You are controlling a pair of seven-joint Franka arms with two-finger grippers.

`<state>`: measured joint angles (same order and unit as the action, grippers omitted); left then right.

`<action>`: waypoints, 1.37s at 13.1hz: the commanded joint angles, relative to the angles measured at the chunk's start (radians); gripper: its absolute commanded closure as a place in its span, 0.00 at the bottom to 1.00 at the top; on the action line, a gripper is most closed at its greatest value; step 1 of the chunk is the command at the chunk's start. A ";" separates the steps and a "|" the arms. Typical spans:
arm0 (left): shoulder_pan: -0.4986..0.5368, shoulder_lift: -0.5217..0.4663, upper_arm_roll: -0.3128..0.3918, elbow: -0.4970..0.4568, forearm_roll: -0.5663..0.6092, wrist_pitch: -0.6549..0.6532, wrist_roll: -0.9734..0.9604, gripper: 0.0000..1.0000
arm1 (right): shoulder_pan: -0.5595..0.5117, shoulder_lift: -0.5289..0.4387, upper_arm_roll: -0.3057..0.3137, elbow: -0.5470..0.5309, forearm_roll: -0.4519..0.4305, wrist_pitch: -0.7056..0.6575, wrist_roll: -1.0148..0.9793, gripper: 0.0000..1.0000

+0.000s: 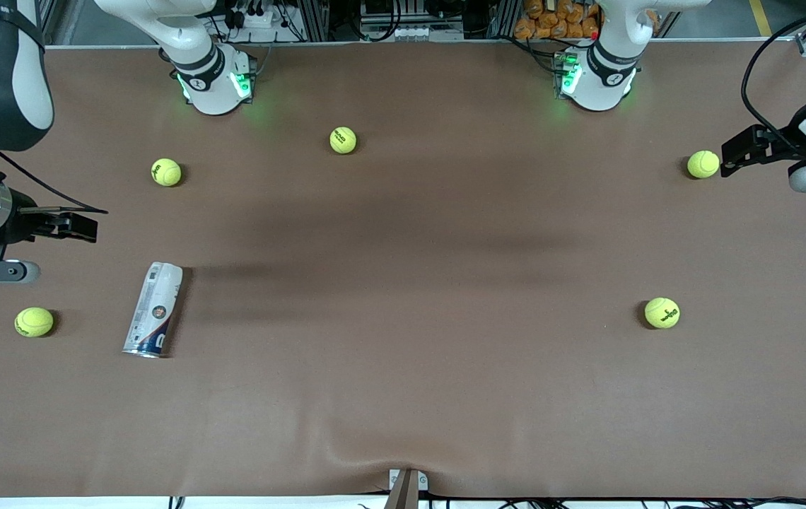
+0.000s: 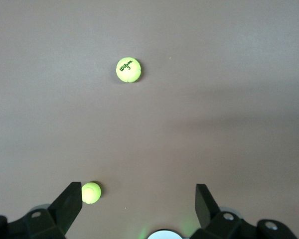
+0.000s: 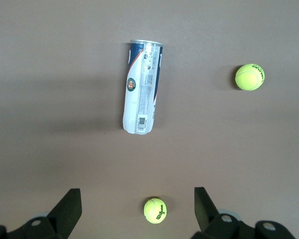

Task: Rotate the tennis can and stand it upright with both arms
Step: 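Move the right gripper toward the white-blue tennis can lying down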

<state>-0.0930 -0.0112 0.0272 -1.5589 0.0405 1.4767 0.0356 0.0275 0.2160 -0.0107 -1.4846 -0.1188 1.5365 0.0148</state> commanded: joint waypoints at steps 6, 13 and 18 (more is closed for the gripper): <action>0.001 -0.003 0.002 0.014 -0.050 0.005 -0.020 0.00 | -0.096 0.074 0.009 0.009 0.000 0.066 0.001 0.00; -0.005 0.004 -0.001 0.011 -0.051 0.011 -0.039 0.00 | -0.130 0.195 0.009 0.009 0.024 0.313 0.001 0.00; -0.011 0.014 -0.006 0.010 -0.051 0.014 -0.066 0.00 | -0.199 0.344 0.009 -0.003 0.166 0.363 0.001 0.00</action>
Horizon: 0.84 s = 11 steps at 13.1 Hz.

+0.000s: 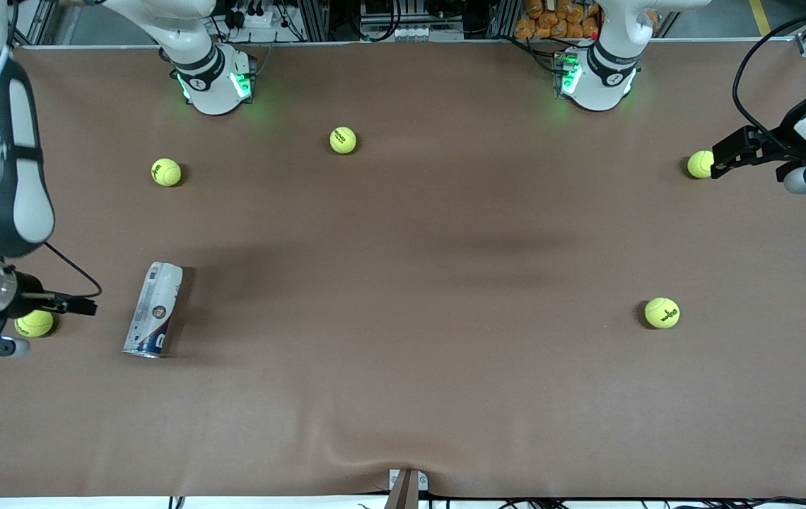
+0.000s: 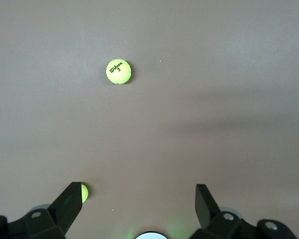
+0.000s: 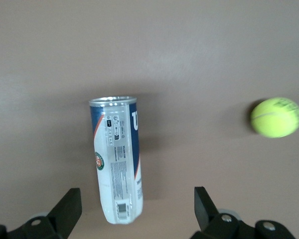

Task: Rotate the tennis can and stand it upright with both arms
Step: 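Lower the right gripper over the can and close around its middle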

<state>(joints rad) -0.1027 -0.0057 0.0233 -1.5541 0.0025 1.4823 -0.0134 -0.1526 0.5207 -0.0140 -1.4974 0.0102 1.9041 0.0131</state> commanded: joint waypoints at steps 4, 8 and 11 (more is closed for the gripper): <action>-0.002 0.024 -0.002 0.005 -0.013 0.019 -0.017 0.00 | 0.028 0.133 0.014 0.007 0.021 0.082 0.004 0.00; -0.002 0.035 -0.002 0.005 -0.013 0.021 -0.017 0.00 | 0.039 0.180 0.012 0.002 0.016 0.125 0.019 0.00; 0.001 0.036 -0.002 -0.001 -0.012 0.021 -0.016 0.00 | 0.039 0.182 0.011 -0.024 -0.033 0.125 0.019 0.00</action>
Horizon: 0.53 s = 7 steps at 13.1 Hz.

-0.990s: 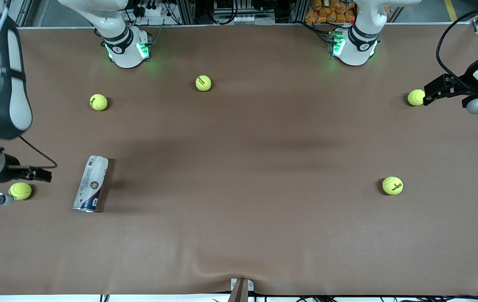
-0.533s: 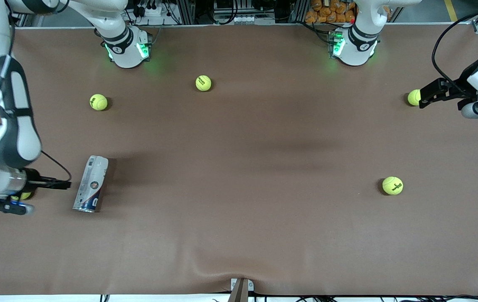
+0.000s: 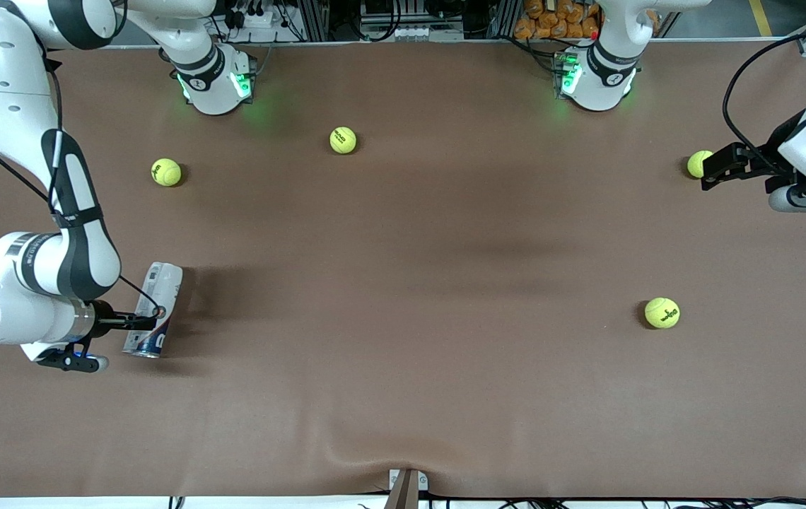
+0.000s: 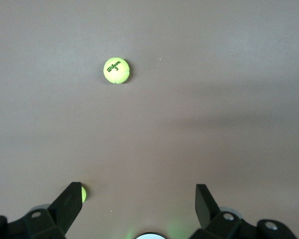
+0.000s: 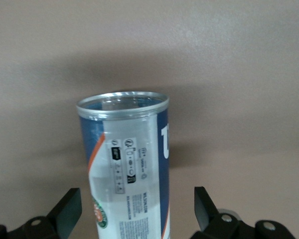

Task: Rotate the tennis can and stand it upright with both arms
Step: 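Lower the right gripper over the can and close around its middle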

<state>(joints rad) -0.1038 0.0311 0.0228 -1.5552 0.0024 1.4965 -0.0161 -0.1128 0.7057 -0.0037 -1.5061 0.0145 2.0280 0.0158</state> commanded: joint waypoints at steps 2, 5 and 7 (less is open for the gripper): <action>0.003 0.000 -0.001 0.000 -0.012 0.005 -0.013 0.00 | 0.001 0.000 0.001 -0.019 -0.047 0.003 0.016 0.00; 0.003 -0.002 -0.001 -0.003 -0.012 0.004 -0.005 0.00 | 0.008 0.006 0.001 -0.016 -0.047 0.005 0.018 0.00; 0.003 -0.002 -0.001 -0.005 -0.012 0.004 -0.004 0.00 | 0.013 0.006 0.002 -0.014 -0.045 -0.003 0.018 0.00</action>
<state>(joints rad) -0.1034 0.0325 0.0228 -1.5570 0.0024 1.4965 -0.0161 -0.1063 0.7134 -0.0039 -1.5171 -0.0171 2.0278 0.0158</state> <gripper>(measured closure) 0.000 0.000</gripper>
